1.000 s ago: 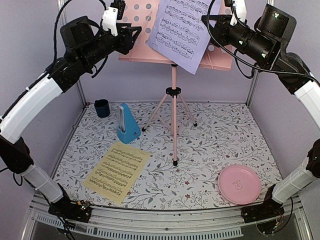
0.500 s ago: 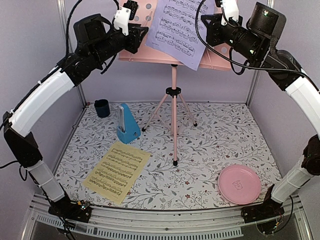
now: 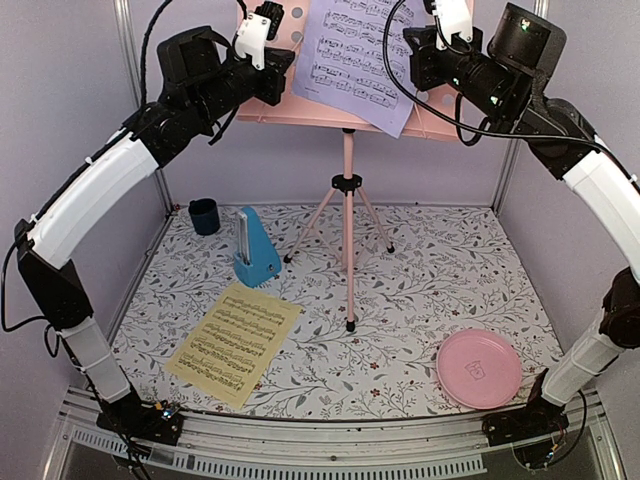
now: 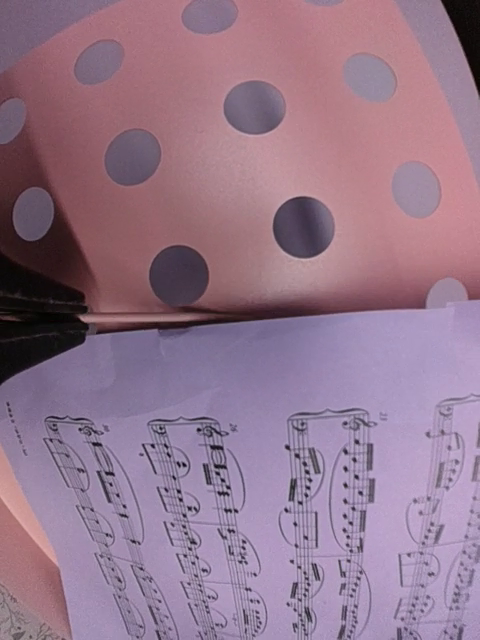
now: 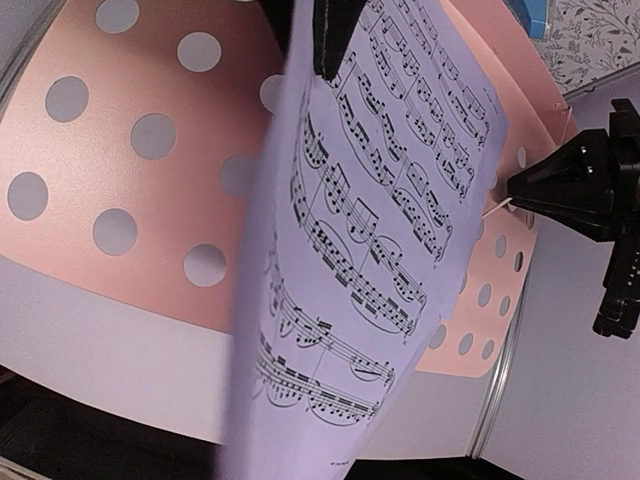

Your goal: Set up the instrument practice props

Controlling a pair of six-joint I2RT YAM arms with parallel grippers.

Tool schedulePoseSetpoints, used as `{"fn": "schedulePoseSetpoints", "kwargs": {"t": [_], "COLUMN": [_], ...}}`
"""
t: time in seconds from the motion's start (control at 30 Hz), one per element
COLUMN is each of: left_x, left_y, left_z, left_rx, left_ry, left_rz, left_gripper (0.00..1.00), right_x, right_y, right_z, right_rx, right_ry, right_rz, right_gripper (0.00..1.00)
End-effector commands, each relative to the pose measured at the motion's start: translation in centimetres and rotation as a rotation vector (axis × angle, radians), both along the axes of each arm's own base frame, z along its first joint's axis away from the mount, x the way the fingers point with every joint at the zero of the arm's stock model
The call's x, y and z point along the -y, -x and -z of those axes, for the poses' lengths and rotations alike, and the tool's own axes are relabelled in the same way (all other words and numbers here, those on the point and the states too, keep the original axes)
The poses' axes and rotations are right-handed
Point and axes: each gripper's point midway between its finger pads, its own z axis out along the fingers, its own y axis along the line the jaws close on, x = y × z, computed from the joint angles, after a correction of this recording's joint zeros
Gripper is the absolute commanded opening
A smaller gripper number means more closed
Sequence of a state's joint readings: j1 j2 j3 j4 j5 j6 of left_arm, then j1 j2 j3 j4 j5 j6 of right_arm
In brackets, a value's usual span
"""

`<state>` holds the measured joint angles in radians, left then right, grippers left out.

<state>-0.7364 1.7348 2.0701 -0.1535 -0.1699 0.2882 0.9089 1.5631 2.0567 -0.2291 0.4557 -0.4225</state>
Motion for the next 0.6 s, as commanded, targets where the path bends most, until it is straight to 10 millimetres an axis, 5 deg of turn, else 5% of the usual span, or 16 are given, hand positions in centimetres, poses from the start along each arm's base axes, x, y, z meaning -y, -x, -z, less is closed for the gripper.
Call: {"fn": "schedulePoseSetpoints", "kwargs": {"t": [0.0,0.33,0.57], "left_x": [-0.9,-2.6,-1.8], "left_y": [-0.1,1.2,2.8], "left_z": [-0.9,-2.1,-2.4], "left_rx": [0.022,0.095,0.167], "left_ry": [0.016,0.123,0.143], "left_rz": [-0.024,-0.044,0.04], "left_gripper": [0.03,0.0,0.0], "right_x": [0.8,2.2,2.1], "right_y": [-0.1,0.1,-0.2], "right_z": [-1.6,-2.1,-2.0], "right_rx": [0.045,0.059,0.076], "right_ry": [-0.021,-0.036,-0.008], "right_rz": [0.044,0.096,0.116], "right_gripper": [0.0,0.0,0.0]}}
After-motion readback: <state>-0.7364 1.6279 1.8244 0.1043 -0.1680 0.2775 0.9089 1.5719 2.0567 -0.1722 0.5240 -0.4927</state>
